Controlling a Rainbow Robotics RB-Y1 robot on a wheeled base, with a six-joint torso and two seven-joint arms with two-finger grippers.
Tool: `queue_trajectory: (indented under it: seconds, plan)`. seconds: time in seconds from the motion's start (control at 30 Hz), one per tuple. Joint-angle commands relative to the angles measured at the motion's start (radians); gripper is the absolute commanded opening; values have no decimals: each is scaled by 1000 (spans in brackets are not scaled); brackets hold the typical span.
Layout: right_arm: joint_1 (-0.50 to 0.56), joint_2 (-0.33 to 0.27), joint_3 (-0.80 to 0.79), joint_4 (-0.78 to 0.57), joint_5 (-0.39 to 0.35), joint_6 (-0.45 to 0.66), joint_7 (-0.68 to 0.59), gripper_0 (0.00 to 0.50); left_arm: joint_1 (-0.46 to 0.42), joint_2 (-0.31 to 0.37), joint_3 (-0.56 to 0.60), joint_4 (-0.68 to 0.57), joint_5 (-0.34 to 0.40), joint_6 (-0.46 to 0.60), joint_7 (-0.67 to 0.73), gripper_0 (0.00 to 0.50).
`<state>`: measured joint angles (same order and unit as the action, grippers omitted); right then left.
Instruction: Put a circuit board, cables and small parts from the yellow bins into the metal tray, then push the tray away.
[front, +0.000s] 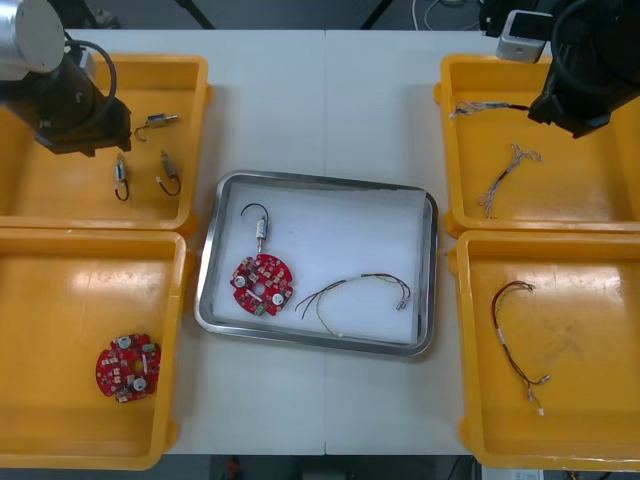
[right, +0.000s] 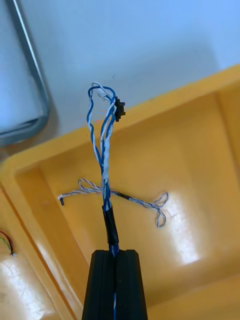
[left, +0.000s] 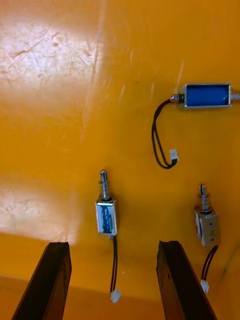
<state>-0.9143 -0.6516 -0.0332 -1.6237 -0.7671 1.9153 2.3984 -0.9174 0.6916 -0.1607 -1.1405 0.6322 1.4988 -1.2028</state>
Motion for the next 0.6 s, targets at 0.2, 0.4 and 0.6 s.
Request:
queue_trajectory:
  seconds: [0.2, 0.4, 0.6]
  plan:
    - [5, 47, 98, -159, -47, 5, -168, 0, 48, -11, -37, -13, -16, -101, -55, 500]
    - [5, 101, 194, -214, -57, 5, -285, 0, 66, -11, -39, -13, -32, -106, -61, 500]
    - [5, 150, 320, -217, -38, 5, -352, 0, 91, -11, -39, -13, -26, -143, -66, 500]
